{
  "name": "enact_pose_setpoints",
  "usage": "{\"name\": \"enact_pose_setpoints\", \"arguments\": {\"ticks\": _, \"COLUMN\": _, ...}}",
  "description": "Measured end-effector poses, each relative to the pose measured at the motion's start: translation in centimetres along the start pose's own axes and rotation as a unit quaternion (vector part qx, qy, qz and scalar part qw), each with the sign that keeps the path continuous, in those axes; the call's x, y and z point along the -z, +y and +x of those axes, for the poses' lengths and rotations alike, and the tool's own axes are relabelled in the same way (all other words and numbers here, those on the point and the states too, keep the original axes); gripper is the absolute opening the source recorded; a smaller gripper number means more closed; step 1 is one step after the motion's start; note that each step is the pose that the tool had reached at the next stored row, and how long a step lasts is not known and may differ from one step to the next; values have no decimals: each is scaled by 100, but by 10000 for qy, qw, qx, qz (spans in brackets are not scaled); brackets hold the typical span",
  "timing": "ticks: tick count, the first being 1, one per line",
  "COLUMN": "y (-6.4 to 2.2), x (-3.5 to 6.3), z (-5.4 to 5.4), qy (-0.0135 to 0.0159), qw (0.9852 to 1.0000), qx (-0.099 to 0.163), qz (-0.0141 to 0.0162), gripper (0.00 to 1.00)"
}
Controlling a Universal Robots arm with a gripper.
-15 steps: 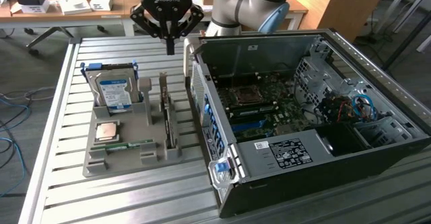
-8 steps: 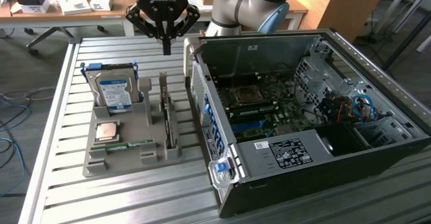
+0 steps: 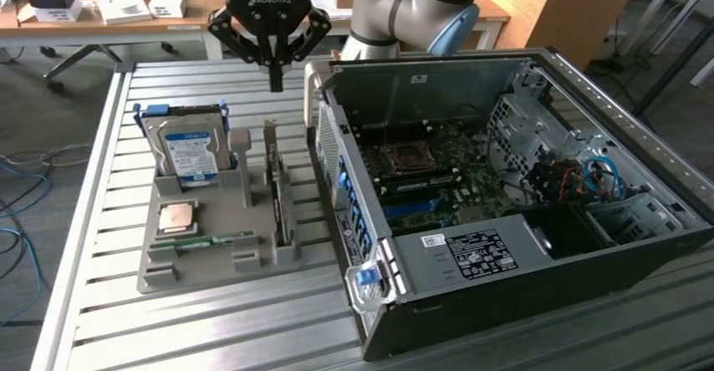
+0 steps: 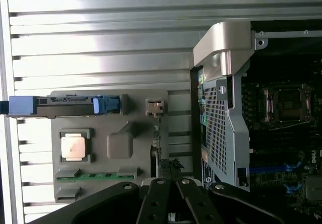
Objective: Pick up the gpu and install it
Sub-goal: 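Reach for the gpu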
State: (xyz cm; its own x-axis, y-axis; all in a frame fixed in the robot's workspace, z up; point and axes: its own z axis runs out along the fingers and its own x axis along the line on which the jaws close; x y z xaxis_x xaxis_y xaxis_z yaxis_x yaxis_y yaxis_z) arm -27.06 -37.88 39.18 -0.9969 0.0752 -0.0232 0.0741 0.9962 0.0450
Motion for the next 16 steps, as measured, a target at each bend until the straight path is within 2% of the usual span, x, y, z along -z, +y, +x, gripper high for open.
{"name": "enact_pose_setpoints", "arguments": {"ticks": 16, "y": -140, "x": 6, "z": 11, "qy": 0, "qw": 10000, "qx": 0, "qz": 0, "gripper": 11}}
